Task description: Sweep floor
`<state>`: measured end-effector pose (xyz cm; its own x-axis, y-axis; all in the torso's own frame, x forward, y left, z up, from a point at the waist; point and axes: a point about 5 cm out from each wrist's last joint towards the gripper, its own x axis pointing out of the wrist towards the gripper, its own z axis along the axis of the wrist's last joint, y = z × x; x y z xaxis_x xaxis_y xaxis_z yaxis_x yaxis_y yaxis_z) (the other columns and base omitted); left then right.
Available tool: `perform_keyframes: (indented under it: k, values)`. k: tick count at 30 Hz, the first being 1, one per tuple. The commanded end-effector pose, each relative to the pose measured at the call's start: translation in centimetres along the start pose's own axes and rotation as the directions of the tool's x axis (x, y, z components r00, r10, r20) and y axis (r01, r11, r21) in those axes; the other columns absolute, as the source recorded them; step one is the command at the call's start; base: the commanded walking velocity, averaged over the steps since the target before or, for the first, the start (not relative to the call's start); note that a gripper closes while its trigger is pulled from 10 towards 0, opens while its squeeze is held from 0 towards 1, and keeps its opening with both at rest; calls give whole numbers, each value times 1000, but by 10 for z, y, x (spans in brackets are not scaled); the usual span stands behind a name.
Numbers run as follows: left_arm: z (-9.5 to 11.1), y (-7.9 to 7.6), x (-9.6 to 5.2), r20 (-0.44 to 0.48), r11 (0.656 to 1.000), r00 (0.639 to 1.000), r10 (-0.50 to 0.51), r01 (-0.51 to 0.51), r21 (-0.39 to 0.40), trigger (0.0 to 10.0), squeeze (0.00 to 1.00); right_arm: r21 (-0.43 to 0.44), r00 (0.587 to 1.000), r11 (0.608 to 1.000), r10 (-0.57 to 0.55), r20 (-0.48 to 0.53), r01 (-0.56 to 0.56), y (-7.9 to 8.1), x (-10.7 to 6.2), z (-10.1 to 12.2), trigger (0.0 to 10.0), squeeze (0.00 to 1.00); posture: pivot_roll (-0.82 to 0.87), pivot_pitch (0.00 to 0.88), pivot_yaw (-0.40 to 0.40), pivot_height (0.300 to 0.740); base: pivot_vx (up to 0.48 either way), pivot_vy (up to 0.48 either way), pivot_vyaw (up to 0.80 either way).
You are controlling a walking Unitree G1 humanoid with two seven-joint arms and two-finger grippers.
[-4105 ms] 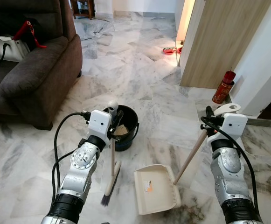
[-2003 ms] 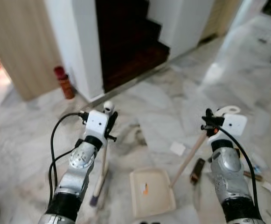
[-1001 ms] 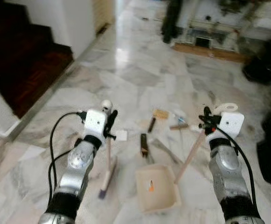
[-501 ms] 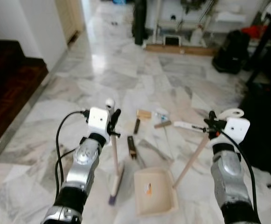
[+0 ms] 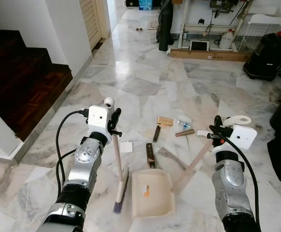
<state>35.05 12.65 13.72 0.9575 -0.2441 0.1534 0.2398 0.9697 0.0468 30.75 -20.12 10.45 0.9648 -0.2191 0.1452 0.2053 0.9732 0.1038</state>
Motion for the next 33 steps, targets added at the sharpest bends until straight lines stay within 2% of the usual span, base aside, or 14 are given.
perform_keyframes:
  k: [1,14,33]
  values:
    - [11,1,5,55,1000,999,3,-3,13,10000,0,15,998,1000,7,66,-8,3,2,13,10000,0,54,0,46,740,322,0,0]
    - [13,8,4,74,999,997,30,-31,16,10000,0,13,997,1000,12,79,-13,2,11,22,10000,0,61,0,20,740,362,0,0]
    - [16,6,6,82,999,996,31,-32,11,10000,0,31,997,1000,-3,78,1,2,15,25,10000,0,66,19,23,740,419,0,0]
